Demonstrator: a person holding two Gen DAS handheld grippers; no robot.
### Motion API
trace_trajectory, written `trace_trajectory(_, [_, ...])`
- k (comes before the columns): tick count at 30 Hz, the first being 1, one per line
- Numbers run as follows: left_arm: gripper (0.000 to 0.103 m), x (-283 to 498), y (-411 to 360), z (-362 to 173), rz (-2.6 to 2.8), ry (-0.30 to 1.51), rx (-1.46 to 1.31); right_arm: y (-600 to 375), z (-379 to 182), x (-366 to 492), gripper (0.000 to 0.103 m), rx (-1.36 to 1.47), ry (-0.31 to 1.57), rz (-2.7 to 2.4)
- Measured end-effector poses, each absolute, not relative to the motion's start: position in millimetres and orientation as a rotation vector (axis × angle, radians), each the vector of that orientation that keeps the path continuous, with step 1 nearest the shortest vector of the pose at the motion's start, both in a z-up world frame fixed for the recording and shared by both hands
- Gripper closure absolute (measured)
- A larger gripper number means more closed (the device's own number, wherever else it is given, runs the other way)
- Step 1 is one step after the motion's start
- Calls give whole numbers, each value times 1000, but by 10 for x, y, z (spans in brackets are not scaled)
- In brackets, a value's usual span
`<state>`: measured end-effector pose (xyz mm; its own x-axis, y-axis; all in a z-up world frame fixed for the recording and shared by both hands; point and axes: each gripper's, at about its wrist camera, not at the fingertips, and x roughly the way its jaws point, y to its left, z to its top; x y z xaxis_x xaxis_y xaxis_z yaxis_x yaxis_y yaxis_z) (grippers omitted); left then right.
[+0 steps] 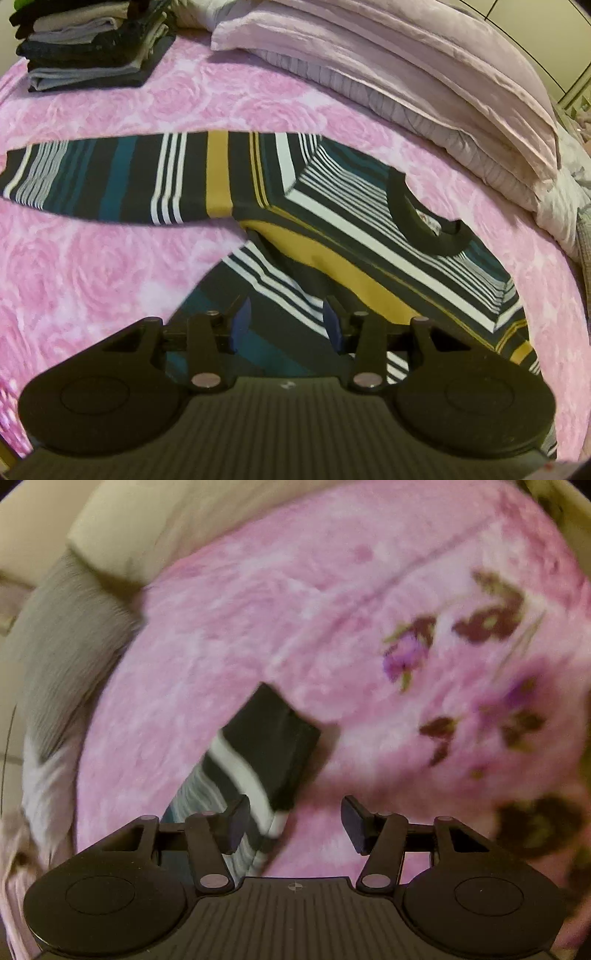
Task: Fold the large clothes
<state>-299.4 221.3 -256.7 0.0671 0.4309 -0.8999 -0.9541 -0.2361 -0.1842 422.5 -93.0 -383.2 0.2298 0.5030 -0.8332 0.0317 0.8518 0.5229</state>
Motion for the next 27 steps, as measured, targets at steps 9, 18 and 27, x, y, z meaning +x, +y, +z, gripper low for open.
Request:
trace_trajectory(9, [66,-3280,1904,-2598,1468,742,-1057,-707,-3370,4209,85,203,1068,432])
trace_trajectory(18, [63,-3904,1387,-3054,1340,1011,-1000,-863,-3384,2909,55,22,1369,808])
trace_trajectory(27, [60,-4397,781,-3528,1090,1027,-1071,-1491,-3789,929,55,-105,1622,1023])
